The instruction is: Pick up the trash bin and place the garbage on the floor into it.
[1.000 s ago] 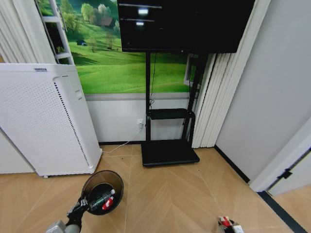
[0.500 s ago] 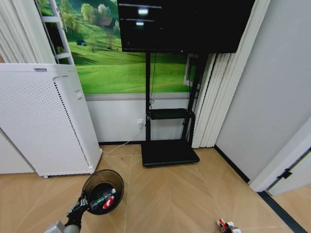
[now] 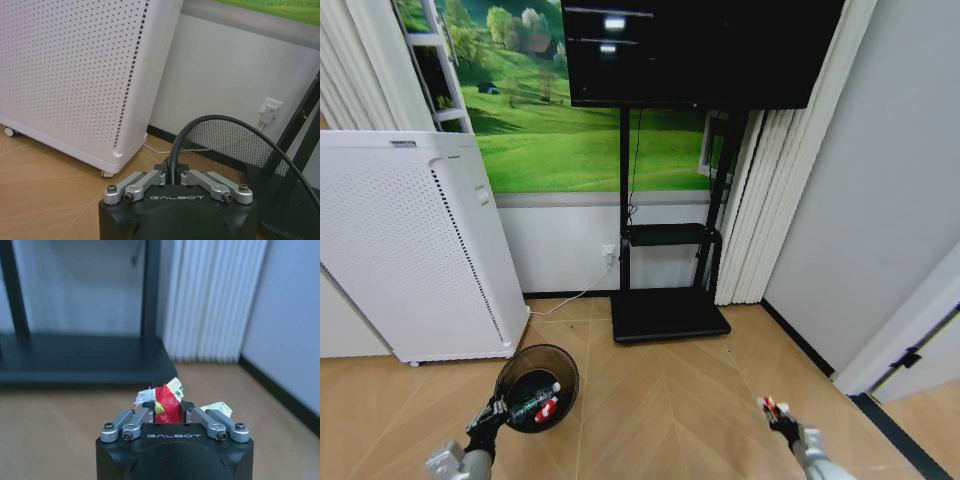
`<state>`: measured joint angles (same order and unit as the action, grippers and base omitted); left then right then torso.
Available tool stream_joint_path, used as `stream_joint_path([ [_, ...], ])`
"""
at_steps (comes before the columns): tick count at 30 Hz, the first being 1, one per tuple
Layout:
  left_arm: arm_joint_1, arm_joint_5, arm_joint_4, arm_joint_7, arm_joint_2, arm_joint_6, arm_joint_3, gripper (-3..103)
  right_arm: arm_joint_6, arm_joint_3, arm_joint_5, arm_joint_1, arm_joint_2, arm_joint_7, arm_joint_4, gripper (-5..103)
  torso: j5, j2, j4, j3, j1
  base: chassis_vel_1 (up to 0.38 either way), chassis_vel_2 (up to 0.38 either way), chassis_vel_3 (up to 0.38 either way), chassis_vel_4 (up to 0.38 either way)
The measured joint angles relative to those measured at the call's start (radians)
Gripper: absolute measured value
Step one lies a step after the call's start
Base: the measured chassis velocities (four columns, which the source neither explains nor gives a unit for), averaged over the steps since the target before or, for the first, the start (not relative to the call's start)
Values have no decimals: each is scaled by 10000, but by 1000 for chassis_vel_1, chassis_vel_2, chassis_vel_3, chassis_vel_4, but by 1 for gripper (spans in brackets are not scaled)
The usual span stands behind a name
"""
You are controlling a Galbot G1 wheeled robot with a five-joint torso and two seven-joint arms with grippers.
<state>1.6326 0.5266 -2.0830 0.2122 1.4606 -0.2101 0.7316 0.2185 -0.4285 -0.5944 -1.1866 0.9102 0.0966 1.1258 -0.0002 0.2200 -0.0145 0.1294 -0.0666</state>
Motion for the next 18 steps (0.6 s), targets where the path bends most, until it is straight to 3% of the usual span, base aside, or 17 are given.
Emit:
stream_joint_path([
  [5, -709, -385, 450, 12, -43, -28, -343, 7, 790, 104, 21, -96, -234, 392, 1922, 24, -2, 0, -2, 0, 0, 0, 0, 0, 0],
  [7, -947, -777, 793, -68, 100, -6, -528, 7, 1036, 658, -70, -127, -189, 784, 3012, 24, -2, 0, 0, 1, 0, 0, 0, 0, 0],
  [18, -1532, -1838, 1920, -370, 393, 224, -1460, 7, 1091, 3214, 376, -105, 568, 1170, 5083, 24, 0, 0, -2, 0, 0, 0, 0, 0, 0],
])
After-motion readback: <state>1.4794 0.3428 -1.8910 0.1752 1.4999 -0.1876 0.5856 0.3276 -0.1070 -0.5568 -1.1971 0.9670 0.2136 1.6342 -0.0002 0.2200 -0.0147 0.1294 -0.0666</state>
